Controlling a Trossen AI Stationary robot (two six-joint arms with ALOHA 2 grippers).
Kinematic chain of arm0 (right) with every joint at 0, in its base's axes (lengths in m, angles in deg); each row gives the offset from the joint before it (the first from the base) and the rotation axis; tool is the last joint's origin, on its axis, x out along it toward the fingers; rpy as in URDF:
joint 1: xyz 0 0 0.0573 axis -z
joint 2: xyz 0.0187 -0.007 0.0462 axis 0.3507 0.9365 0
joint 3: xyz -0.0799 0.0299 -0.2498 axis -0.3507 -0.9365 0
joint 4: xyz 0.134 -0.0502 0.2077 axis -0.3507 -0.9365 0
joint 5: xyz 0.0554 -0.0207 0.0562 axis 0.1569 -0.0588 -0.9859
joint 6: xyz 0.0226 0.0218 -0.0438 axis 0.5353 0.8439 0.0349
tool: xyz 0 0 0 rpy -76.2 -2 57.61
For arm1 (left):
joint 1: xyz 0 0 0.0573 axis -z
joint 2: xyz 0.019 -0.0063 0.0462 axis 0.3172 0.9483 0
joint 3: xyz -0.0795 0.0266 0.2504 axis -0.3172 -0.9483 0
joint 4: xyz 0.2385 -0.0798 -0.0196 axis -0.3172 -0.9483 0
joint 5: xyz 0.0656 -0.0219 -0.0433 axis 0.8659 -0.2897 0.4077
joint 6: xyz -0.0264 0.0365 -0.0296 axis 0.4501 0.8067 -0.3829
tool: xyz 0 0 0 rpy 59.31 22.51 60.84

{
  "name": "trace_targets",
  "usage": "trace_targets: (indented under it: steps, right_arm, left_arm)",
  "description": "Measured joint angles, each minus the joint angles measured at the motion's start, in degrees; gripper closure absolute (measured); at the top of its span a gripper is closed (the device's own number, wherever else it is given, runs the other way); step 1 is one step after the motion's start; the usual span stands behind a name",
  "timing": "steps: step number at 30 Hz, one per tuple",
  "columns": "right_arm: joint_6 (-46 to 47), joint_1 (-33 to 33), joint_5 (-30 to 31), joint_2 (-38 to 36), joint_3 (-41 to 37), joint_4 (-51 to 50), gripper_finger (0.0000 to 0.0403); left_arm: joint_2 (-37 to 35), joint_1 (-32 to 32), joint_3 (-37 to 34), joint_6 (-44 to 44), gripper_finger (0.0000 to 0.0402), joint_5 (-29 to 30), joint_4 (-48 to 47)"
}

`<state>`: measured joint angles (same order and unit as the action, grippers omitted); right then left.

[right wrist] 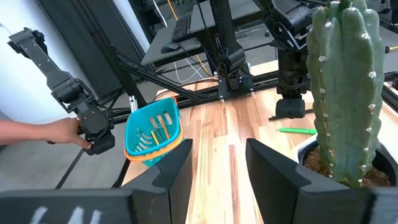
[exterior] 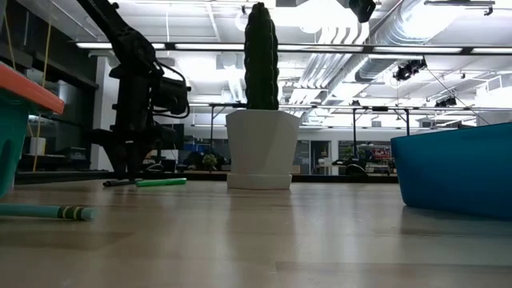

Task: Sort pens & pencils
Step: Put the black pen into the blue bin

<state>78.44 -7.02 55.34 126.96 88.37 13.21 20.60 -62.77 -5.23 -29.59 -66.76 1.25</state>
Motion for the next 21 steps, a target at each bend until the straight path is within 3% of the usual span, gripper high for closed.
trace_targets:
  steps: [21]
  right_arm:
    - [0.25, 0.00, -0.01, 0.00, 0.01, -0.02, 0.0263]
  left_arm:
    - [-0.04, -0.02, 0.00, 0.72, 0.0287, -0.23, 0.52]
